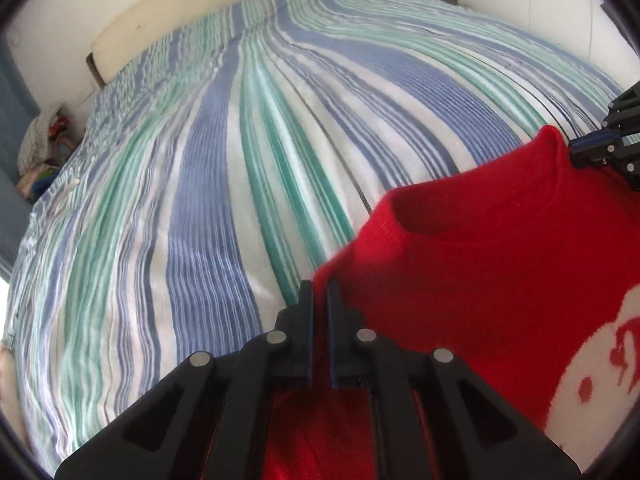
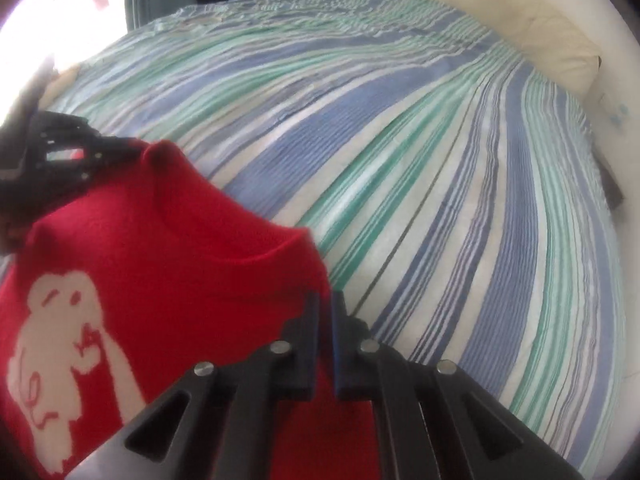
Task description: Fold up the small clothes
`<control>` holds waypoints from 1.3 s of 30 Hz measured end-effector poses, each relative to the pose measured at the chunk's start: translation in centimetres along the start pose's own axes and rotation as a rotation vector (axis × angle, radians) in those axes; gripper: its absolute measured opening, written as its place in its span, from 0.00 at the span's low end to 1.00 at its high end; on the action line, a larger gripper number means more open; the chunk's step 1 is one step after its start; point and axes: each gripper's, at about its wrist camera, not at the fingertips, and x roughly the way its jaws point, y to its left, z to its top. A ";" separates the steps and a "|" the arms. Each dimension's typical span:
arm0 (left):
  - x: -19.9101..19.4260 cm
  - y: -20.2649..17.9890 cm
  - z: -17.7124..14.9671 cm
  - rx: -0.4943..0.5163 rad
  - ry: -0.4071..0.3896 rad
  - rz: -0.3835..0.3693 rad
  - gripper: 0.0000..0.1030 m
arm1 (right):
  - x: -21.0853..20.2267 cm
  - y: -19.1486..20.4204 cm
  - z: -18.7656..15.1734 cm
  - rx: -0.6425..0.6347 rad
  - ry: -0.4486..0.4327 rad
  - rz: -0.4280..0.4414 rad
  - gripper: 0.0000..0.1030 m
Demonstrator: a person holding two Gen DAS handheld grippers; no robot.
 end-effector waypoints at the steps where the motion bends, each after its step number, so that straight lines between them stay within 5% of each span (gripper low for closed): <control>1: -0.2 0.1 0.0 -0.011 -0.003 0.014 0.11 | 1.1 0.0 -0.2 0.007 0.034 -0.015 0.04; 3: -0.4 0.8 0.1 -0.039 0.013 0.010 0.24 | 1.6 -0.3 -0.7 0.039 0.033 -0.030 0.05; 5: -1.2 1.8 0.4 -0.074 0.034 0.021 0.63 | 1.5 -1.1 -0.5 0.096 0.049 -0.012 0.07; 6: -1.9 2.6 0.5 -0.102 0.031 0.018 0.68 | 1.0 -1.7 -0.4 0.122 0.052 0.003 0.19; 7: -2.8 3.4 0.4 -0.133 0.023 -0.001 0.69 | 0.5 -2.1 -0.3 0.147 0.051 0.006 0.37; 9: -5.1 4.8 -0.4 -0.184 0.036 -0.074 0.69 | -1.7 -2.5 -1.0 0.169 0.028 0.001 0.49; 13: -11.2 4.5 -4.5 -0.200 0.068 -0.194 0.80 | -6.7 -1.6 -3.7 0.131 0.043 0.013 0.49; 16: -15.4 1.9 -10.0 -0.177 0.120 -0.228 0.84 | -10.0 1.3 -7.7 0.099 0.114 0.110 0.50; 18: -17.3 -0.3 -14.5 -0.166 0.166 -0.230 0.83 | -12.2 4.9 -11.3 0.084 0.152 0.157 0.50; 22: -20.4 -4.0 -23.3 -0.151 0.268 -0.217 0.67 | -14.0 12.0 -19.4 0.121 0.214 0.232 0.50; 25: -22.3 -5.7 -27.7 -0.129 0.289 -0.166 0.67 | -14.2 16.6 -25.8 0.166 0.247 0.185 0.51; 29: -23.6 -6.6 -29.6 -0.150 0.290 -0.103 0.68 | -16.2 20.2 -31.3 0.171 0.198 0.012 0.51; 34: -25.6 -5.9 -28.6 -0.236 0.287 -0.125 0.67 | -17.3 20.2 -34.4 0.271 0.205 -0.007 0.53; 36: -28.6 -6.0 -26.3 -0.255 0.209 -0.150 0.70 | -18.3 18.9 -34.6 0.344 0.226 0.018 0.53; 38: -31.7 -7.2 -23.4 -0.239 0.111 -0.203 0.83 | -20.2 17.9 -34.3 0.408 0.204 -0.029 0.57; 39: -33.1 -8.3 -21.9 -0.216 0.064 -0.229 0.85 | -21.1 17.6 -34.0 0.428 0.185 -0.066 0.68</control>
